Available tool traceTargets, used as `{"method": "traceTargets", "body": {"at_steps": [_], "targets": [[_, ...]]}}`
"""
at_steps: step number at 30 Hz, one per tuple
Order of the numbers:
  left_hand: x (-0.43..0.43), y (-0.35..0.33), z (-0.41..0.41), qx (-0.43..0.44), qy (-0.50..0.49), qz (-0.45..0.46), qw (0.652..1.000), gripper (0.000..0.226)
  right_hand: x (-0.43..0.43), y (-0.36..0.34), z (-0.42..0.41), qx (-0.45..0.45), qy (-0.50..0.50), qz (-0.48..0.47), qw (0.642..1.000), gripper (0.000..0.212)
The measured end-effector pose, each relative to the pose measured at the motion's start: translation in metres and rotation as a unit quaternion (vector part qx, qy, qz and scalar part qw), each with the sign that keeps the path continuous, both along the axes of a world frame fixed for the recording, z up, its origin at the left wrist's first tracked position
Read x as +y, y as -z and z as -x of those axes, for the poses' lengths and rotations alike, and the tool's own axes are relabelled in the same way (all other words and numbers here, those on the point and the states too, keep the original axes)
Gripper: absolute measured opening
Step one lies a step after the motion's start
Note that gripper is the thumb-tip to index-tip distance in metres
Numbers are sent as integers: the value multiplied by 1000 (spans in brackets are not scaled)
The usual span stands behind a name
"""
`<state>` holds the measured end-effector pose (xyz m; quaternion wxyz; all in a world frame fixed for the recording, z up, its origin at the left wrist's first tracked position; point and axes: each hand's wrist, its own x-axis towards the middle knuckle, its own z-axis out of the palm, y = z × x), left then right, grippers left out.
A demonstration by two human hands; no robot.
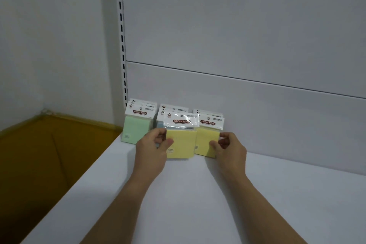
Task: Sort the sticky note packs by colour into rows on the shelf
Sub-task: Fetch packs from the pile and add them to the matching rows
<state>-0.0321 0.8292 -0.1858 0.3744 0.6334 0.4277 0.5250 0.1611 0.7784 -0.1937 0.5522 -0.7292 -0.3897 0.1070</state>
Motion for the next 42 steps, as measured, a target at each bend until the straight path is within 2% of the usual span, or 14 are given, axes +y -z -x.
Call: {"method": "traceTargets", "body": {"at_steps": [4, 6, 8, 11, 14, 16, 20, 23, 26, 32, 37, 42], "targets": [[-2, 0, -3, 10, 21, -2, 1000, 23, -4, -4, -2, -32, 14, 21, 999, 49], [-3, 0, -4, 8, 21, -4, 1000, 24, -11, -10, -1, -73, 31, 2, 997, 52], [-3, -1, -5, 7, 20, -3, 1000, 24, -19, -17, 3, -124, 34, -42, 991, 43], [-6, -3, -7, -10, 32, 11, 999, 25, -32, -26, 12, -167, -52, -67, 982, 30], [-11, -3, -7, -27, 50, 28, 998, 32, -36, -25, 22, -150, -147, 9, 978, 37], [-13, -2, -7, -43, 67, 37, 996, 30, -34, -22, 26, -141, -160, 41, 976, 29], [-13, -1, -5, -27, 70, 31, 997, 24, -31, -17, 28, -105, -156, 37, 981, 14], [-17, 0, -6, 62, 71, -17, 995, 25, -31, -15, 20, -88, -126, 39, 987, 13], [-19, 3, 1, 173, 54, -86, 980, 26, -28, -14, 11, -74, -89, 49, 992, 13], [-31, 1, 2, 377, 119, -119, 911, 30, -22, -8, 0, -83, -41, 70, 993, 14], [-34, 2, -2, 460, 136, -131, 868, 38, -19, -8, 3, -90, -16, 84, 992, 27], [-36, 5, -2, 467, 141, -134, 862, 40, -18, -2, 3, -101, -7, 111, 989, 29]]}}
